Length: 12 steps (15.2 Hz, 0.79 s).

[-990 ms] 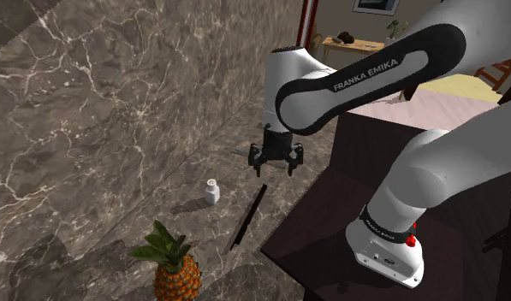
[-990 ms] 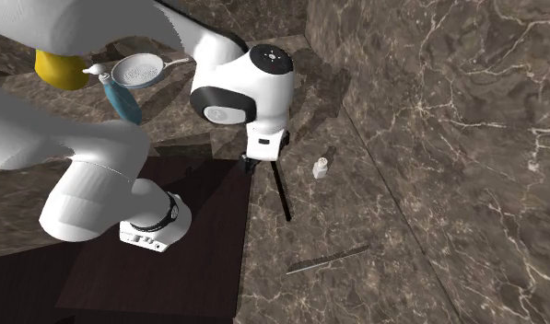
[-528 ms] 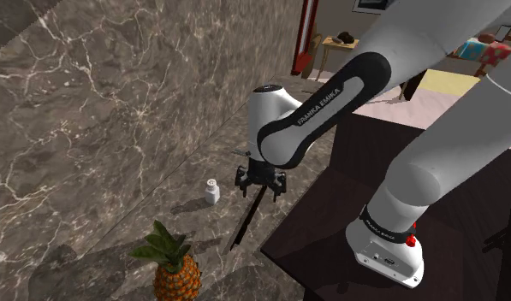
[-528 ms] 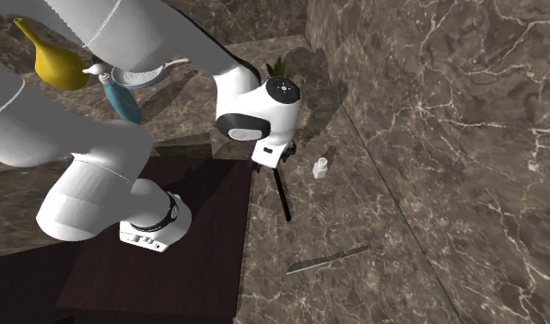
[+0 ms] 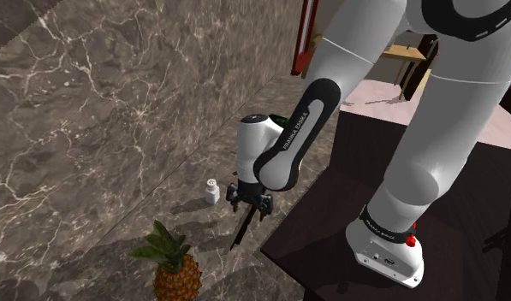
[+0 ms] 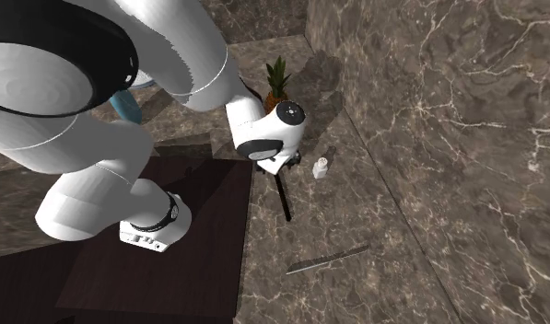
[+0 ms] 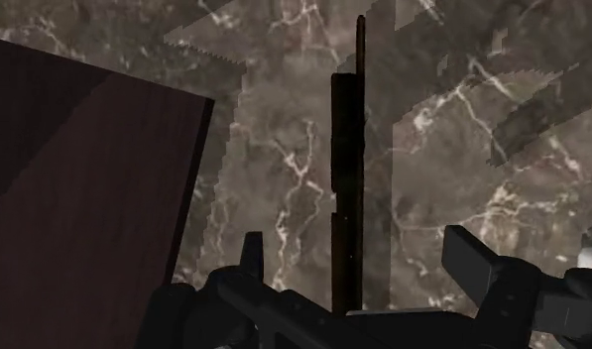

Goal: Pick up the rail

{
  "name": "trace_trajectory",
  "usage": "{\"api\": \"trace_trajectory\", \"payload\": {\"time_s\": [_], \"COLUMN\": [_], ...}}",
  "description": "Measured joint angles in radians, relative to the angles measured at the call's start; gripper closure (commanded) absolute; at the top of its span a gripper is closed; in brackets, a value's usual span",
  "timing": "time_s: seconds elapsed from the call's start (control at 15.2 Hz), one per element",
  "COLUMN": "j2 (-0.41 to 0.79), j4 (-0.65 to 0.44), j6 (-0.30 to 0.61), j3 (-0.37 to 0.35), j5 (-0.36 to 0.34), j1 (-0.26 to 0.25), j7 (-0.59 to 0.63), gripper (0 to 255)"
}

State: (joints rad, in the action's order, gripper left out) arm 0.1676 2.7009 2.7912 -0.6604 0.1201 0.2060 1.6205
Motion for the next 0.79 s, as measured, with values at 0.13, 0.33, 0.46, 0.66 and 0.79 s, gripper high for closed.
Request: {"api": "trace_trajectory", "payload": {"time_s": [0.13,0.33,0.46,0.66,0.79], "j2": [0.051,0.101,0.112,0.112,0.111], "j4": [-0.005,-0.014,-0.016,-0.018,-0.017], "j6": [0.041,0.079,0.088,0.092,0.091], "j3": [0.042,0.095,0.106,0.109,0.107], "j5": [-0.060,-0.117,-0.129,-0.131,-0.130], "j1": [-0.028,-0.066,-0.077,-0.078,-0.077], "j7": [0.042,0.078,0.087,0.088,0.087], "gripper": [0,0,255,255,255]}}
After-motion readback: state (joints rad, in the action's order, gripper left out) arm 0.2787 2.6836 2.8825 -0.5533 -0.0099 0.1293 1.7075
